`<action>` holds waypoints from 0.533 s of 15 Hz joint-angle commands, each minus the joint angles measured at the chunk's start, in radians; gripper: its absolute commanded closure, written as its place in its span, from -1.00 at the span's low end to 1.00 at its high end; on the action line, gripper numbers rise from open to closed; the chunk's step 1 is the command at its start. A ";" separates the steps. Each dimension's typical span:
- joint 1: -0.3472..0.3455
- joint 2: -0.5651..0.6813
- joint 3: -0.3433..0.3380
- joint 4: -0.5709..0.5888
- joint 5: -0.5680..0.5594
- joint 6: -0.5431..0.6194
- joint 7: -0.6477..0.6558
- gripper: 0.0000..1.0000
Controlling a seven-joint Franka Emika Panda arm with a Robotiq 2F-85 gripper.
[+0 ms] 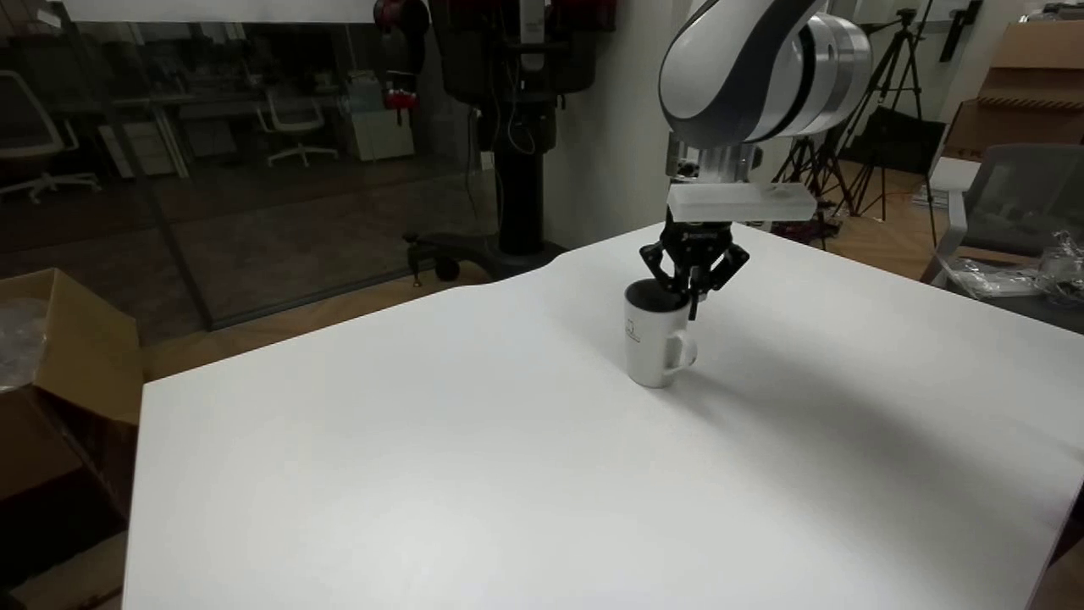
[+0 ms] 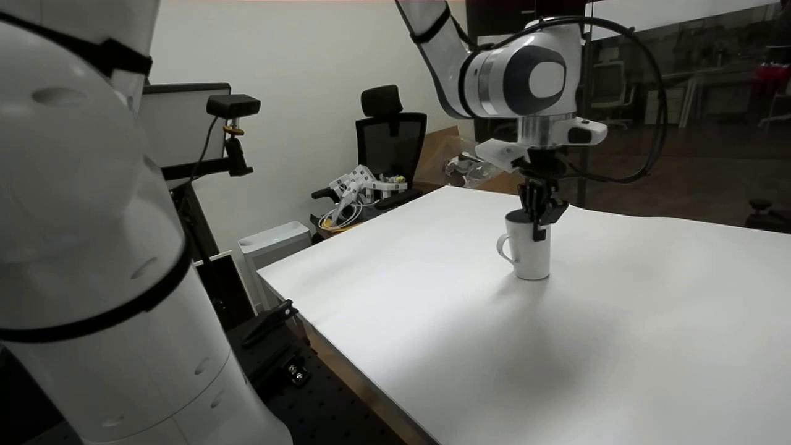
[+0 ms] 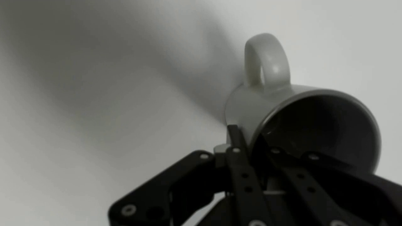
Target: Move the white mug from left to right
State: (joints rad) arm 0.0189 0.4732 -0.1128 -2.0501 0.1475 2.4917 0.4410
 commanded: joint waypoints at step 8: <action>-0.078 0.056 -0.024 0.128 0.169 -0.043 0.121 0.95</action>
State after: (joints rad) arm -0.0593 0.5152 -0.1381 -1.9606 0.2861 2.4396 0.5145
